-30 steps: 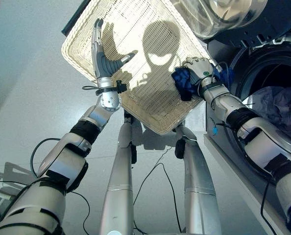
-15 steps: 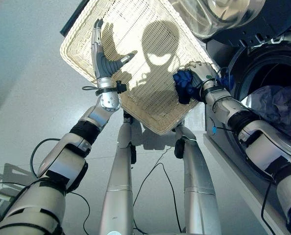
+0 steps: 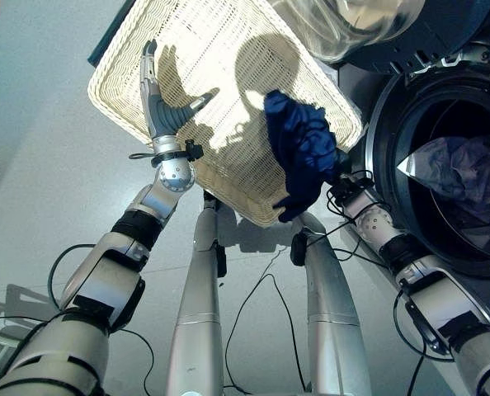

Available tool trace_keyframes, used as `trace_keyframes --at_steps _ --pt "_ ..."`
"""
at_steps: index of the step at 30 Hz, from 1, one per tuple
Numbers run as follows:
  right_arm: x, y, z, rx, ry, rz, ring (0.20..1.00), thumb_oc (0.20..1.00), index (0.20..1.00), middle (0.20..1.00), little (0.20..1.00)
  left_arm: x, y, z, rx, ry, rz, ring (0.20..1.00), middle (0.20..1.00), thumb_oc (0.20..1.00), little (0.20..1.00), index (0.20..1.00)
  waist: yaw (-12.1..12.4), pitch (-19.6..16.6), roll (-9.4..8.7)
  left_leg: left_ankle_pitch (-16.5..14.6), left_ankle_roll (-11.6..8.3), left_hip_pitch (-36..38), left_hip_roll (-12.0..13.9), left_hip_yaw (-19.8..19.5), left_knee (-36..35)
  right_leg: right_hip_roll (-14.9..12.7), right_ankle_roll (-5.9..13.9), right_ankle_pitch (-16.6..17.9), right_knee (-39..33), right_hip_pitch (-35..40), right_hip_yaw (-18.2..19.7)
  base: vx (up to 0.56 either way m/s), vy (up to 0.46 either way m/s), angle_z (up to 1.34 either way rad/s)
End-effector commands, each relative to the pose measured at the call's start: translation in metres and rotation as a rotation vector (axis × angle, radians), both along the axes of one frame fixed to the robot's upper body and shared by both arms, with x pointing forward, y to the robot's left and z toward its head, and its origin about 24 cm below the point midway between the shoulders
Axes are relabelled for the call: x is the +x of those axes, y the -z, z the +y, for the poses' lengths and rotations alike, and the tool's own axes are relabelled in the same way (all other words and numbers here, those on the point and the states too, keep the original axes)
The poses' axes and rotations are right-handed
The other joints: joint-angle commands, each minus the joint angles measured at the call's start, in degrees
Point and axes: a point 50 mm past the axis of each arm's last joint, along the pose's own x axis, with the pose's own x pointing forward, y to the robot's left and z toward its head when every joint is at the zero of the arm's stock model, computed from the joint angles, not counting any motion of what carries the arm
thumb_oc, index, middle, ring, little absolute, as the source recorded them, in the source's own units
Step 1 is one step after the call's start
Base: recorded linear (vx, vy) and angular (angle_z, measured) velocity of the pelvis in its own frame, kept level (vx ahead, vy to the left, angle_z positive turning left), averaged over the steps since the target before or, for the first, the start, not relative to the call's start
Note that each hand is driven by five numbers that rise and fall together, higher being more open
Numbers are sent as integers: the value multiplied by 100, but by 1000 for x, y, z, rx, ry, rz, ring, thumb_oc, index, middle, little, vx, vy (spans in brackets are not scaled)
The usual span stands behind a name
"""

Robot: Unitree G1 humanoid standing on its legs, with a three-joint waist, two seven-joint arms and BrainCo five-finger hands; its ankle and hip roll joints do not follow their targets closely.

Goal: Put the clothes into the washing machine.

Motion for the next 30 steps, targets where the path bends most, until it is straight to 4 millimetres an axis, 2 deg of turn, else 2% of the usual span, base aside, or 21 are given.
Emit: trace_keyframes --at_steps 1,4,10,13,14,15,16,17,19,20,21,22,25,26,28,29,30 --pt "-9 -33 -6 181 -81 -199 200 200 200 200 200 -6 -13 6 -74 21 -92 1000 1000 1000 1000 1000 -101 -101 120 -612 -76 -44 -181 320 640 283 685 1250 -1538 430 -49 0 0 0" --pt "-11 -37 -22 286 -75 -254 200 200 200 200 200 -7 -12 11 -73 13 -92 1000 1000 1000 1000 1000 -126 -101 104 -641 -78 -14 -173 314 606 275 706 1259 -1605 474 -42 -6 -11 -4" --pt "-14 -36 -70 447 78 -301 200 200 200 200 200 -8 -11 23 -67 1 -101 1000 1000 1000 1000 1000 -168 -101 76 -683 -92 5 -127 323 574 244 743 1285 -1698 524 -51 -5 -2 -2" --pt "-17 -27 -102 510 265 -264 200 200 200 200 200 -9 -11 30 -67 -11 -104 1000 1000 1000 1000 1000 -200 -101 54 -698 -104 -3 -97 332 589 237 759 1300 -1715 532 -48 0 0 0" --pt "-21 -18 -120 549 370 -227 200 200 200 200 200 -10 -11 33 -70 -19 -105 1000 1000 1000 1000 1000 -229 -101 44 -707 -106 -2 -81 340 583 239 767 1312 -1733 540 -38 0 0 0" --pt "-21 -16 -124 554 397 -214 200 200 200 200 200 -10 -10 33 -70 -20 -106 1000 1000 1000 1000 1000 -230 -101 41 -710 -106 0 -77 344 584 241 769 1316 -1736 545 -37 -4 3 -4" --pt "-25 -5 -139 556 499 -145 200 200 200 200 200 -10 -9 36 -73 -26 -107 1000 1000 1000 1000 1000 -257 -101 30 -723 -109 -1 -60 357 597 247 768 1328 -1742 545 -25 -17 2 -5" --pt "-25 -6 -140 558 504 -146 200 200 200 200 200 -10 -11 36 -73 -26 -114 1000 1000 1000 1000 1000 -264 -101 25 -663 -104 -67 -67 363 587 239 761 1385 -1758 482 -21 -3 3 -6" --pt "-29 17 -154 537 608 13 200 200 200 200 200 -11 -7 37 -77 -33 -109 1000 1000 1000 1000 1000 -282 -101 11 -737 -106 -21 -36 377 633 254 770 1343 -1738 536 -9 4 -2 -5" --pt "-30 22 -157 525 629 44 200 200 200 200 200 -11 -7 37 -77 -34 -110 1000 1000 1000 1000 1000 -285 -101 9 -741 -101 -24 -36 379 638 256 767 1349 -1742 534 -7 -4 -10 -6" --pt "-32 39 -163 499 696 182 200 200 200 200 200 -11 -6 34 -77 -32 -111 1000 1000 1000 1000 1000 -285 -101 12 -755 -88 -36 -41 384 662 262 756 1355 -1747 524 1 -3 -8 -5" --pt "-33 41 -165 497 707 201 200 200 200 200 200 -11 -5 34 -76 -31 -111 1000 1000 1000 1000 1000 -282 -101 15 -753 -86 -38 -40 386 665 264 755 1356 -1746 523 3 -5 -11 -9" --pt "-36 68 -171 388 796 450 200 200 200 200 200 -9 -3 29 -67 -29 -110 1000 1000 1000 1000 1000 -268 -101 37 -748 -74 -39 -39 401 686 274 732 1361 -1734 532 5 -6 -15 -6" --pt "-37 74 -171 345 830 532 200 200 200 200 200 -9 -4 26 -63 -27 -108 1000 1000 1000 1000 1000 -251 -101 52 -740 -63 -44 -43 401 700 273 718 1370 -1727 529 0 -3 -15 -3" --pt "-37 74 -171 345 830 532 200 200 200 200 200 -9 -4 26 -63 -27 -108 1000 1000 1000 1000 1000 -251 -101 52 -740 -63 -44 -43 401 700 273 718 1370 -1727 529 0 6 -24 -1" --pt "-47 78 -194 314 1039 766 200 200 200 200 200 -7 -4 22 -53 -21 -93 1000 1000 1000 1000 1000 -175 -101 88 -775 -37 -61 -56 378 862 268 687 1340 -1622 535 -46 11 -68 -3" --pt "-50 76 -201 306 1095 806 200 200 200 200 200 -7 -3 21 -47 -21 -88 1000 1000 1000 1000 1000 -160 -101 83 -775 -31 -58 -63 370 878 269 689 1342 -1612 551 -60 10 -80 -3"
